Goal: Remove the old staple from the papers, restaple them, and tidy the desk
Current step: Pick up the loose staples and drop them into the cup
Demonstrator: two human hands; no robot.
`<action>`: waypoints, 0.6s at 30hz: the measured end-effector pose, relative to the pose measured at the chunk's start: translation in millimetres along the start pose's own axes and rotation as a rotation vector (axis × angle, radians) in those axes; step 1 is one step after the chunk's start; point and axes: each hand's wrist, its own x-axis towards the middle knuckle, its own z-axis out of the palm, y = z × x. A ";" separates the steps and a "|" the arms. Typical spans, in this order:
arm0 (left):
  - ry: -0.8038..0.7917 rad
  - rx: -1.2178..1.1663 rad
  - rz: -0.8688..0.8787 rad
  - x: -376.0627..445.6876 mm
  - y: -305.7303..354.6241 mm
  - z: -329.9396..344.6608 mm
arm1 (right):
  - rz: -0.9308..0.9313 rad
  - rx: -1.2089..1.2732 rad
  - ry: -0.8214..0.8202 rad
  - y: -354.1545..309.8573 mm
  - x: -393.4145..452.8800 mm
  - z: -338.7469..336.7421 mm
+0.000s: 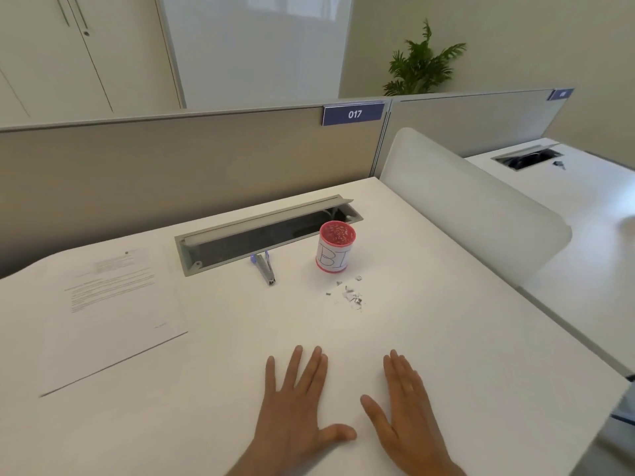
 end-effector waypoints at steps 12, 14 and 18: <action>0.021 -0.017 0.002 86.5 -10.5 -9.3 | -0.022 -0.233 -0.086 12.0 100.4 4.0; -0.013 -0.001 0.000 98.9 -13.4 -8.5 | -0.030 -0.243 -0.099 10.7 117.7 4.7; -0.031 0.020 0.031 122.3 -18.9 -5.5 | -0.119 -0.306 -0.174 10.8 143.1 8.3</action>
